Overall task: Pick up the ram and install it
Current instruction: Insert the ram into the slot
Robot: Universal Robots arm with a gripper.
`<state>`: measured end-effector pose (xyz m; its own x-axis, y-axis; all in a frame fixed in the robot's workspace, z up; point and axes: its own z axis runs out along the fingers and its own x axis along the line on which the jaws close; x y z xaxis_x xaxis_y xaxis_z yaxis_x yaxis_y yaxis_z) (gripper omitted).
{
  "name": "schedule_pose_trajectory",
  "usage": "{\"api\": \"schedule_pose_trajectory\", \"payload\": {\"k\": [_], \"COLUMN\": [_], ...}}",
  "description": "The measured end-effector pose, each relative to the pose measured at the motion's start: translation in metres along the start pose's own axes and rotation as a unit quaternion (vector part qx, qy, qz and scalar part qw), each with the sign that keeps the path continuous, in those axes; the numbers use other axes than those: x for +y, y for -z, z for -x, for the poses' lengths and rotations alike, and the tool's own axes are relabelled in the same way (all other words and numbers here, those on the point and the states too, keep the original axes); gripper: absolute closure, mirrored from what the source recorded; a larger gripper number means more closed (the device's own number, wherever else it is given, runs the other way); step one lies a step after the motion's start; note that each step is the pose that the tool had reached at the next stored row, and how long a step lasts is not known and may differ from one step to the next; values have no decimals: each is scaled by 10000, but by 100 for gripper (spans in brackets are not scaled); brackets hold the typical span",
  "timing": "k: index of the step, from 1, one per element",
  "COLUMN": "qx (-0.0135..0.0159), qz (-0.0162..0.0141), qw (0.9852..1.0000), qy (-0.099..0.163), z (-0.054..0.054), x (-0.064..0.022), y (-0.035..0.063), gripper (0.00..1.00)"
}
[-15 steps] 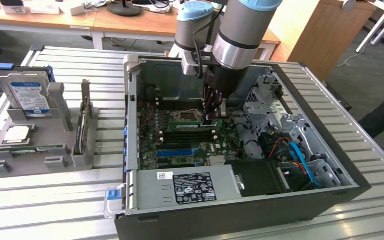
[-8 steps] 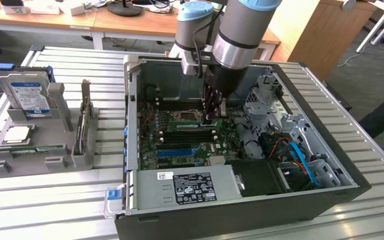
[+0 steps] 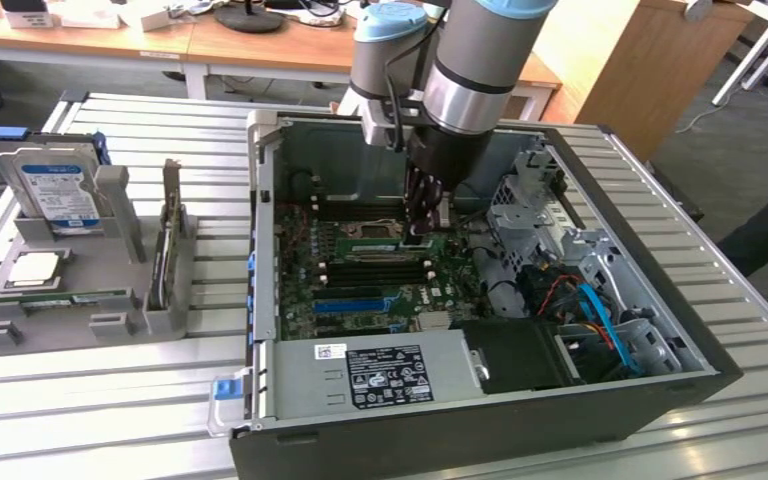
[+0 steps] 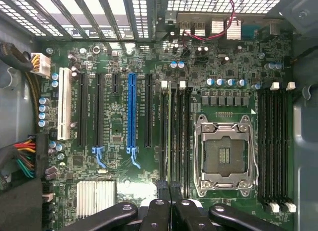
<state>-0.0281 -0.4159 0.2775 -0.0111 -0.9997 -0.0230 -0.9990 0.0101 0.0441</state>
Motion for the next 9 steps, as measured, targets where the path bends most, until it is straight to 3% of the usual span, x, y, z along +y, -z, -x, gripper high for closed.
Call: {"api": "schedule_pose_trajectory", "payload": {"k": [9], "qx": [0], "qz": [0], "qw": [10000], "qy": [0], "z": [-1], "x": [-1], "y": [-38], "gripper": [88]}}
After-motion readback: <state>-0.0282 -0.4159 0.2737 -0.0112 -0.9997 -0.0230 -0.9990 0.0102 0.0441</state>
